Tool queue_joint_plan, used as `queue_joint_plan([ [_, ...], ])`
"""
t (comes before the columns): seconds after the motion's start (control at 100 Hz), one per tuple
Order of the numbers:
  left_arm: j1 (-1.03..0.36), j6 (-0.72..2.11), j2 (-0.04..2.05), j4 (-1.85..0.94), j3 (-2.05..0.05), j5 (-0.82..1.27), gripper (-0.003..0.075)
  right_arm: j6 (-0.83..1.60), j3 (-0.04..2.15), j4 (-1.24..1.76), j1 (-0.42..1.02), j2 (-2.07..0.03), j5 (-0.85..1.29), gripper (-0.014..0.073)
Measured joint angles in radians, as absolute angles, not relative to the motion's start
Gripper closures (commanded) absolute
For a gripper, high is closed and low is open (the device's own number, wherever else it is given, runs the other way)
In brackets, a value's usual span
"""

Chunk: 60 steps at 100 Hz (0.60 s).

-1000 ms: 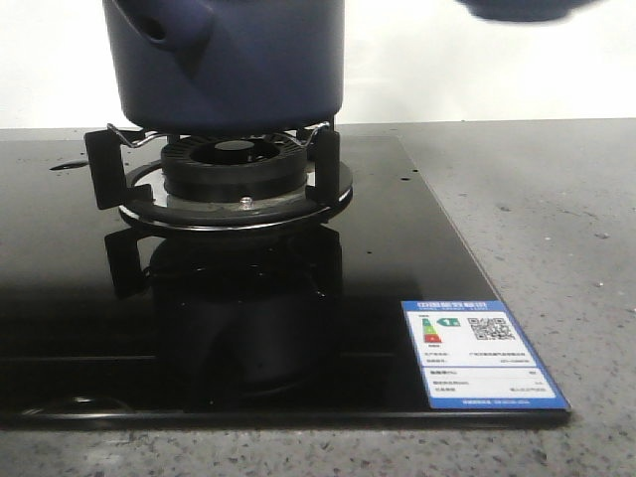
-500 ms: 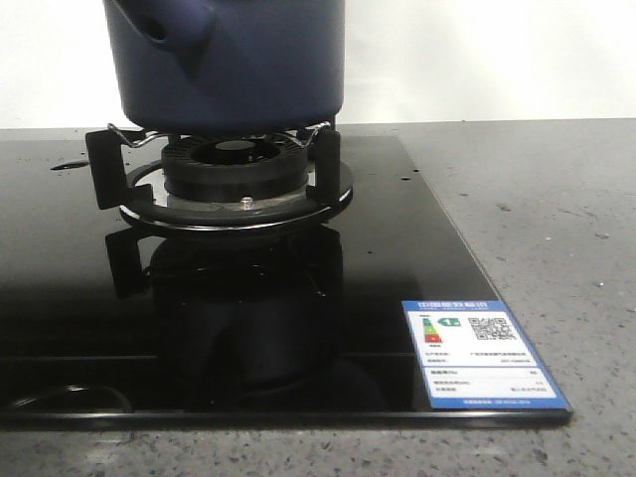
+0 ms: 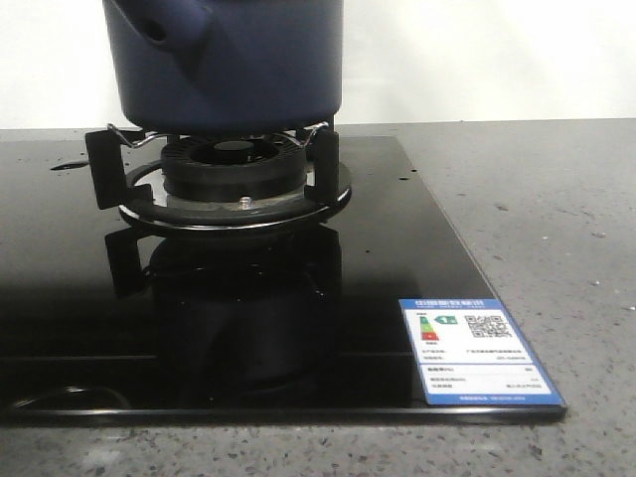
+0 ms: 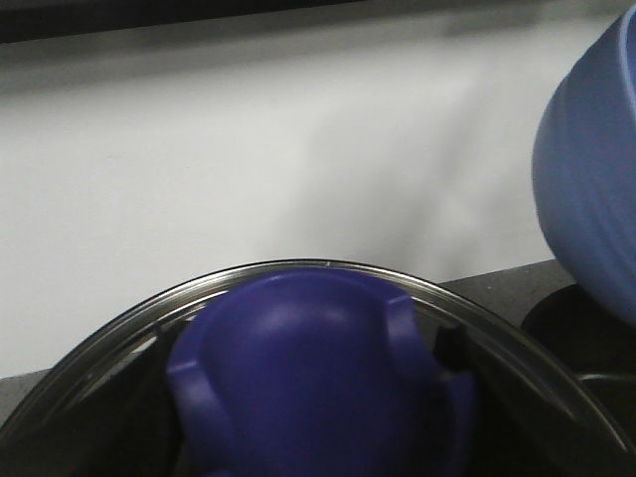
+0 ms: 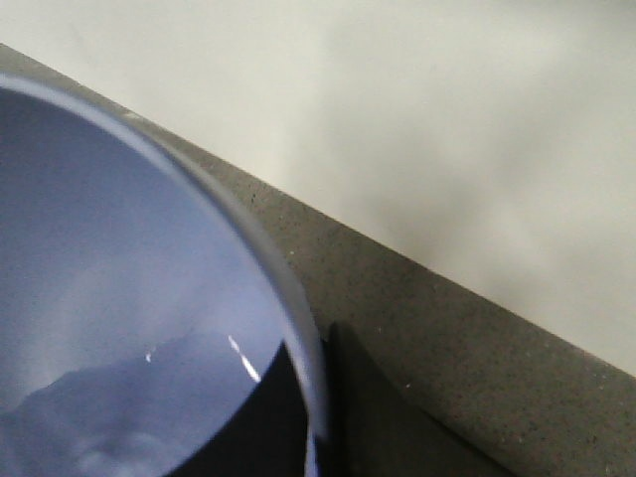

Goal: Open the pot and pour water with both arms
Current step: 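Move the bowl over the open pot and tilt it to pour water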

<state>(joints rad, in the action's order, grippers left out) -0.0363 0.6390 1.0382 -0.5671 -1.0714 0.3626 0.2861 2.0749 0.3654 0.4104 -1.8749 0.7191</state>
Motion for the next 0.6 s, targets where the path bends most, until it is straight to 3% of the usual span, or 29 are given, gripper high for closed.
queue_joint_plan([
  [0.6, -0.036, 0.639, 1.038, -0.566, -1.071, 0.363, 0.0353, 0.377, 1.495, 0.336, 0.504, -1.722, -0.036, 0.0636],
])
